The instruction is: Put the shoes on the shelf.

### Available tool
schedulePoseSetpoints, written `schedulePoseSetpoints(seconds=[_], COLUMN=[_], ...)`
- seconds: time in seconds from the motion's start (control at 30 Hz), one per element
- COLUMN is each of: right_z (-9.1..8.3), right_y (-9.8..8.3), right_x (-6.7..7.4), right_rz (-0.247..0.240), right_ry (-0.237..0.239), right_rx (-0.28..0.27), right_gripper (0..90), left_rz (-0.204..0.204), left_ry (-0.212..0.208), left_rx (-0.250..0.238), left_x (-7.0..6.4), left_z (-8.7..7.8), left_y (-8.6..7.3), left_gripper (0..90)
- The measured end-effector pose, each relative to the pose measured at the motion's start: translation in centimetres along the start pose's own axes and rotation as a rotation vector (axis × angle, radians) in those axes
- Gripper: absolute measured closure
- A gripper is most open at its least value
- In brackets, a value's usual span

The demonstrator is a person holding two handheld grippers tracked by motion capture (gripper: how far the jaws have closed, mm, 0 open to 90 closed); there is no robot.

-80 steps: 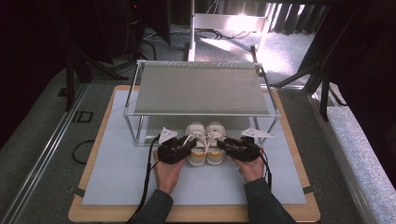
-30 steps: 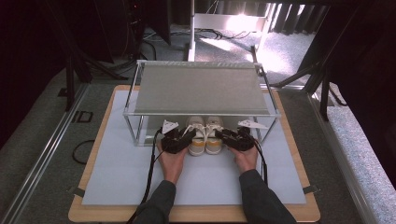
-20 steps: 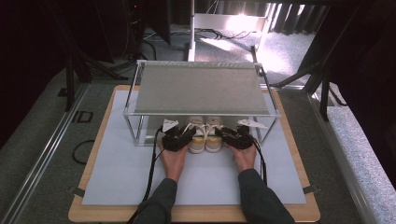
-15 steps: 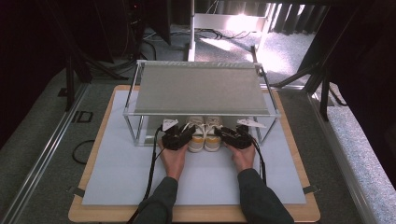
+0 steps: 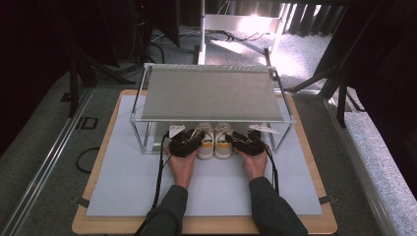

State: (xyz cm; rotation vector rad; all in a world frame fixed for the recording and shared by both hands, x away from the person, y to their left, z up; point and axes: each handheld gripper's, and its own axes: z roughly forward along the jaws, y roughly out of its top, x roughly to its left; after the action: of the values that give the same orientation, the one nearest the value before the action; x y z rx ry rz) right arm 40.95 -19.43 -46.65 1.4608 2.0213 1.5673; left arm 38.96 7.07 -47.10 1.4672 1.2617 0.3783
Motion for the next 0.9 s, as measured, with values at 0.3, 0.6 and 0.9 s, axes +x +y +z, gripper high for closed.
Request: schedulePoseSetpoints(seconds=[0.3,0.6,0.9], right_z=[-2.0,-4.2,-3.8], right_y=[-0.3,-1.2,-2.5], right_x=[0.8,2.7,3.9], right_rz=[-0.051,-0.103,-0.218], right_ry=[0.02,0.049,-0.019], right_rx=[-0.071,-0.09,-0.013], right_gripper=[40.5,31.1,23.3], left_rz=[0.044,0.126,0.25], left_ry=[-0.03,-0.069,-0.048], left_rx=[-0.027,-0.002,0.068], left_x=[-0.5,-1.4,-2.3], left_z=[-1.8,-3.6,-4.3], left_y=[-0.1,-0.5,-1.8], left_gripper=[39.6,31.0,23.7])
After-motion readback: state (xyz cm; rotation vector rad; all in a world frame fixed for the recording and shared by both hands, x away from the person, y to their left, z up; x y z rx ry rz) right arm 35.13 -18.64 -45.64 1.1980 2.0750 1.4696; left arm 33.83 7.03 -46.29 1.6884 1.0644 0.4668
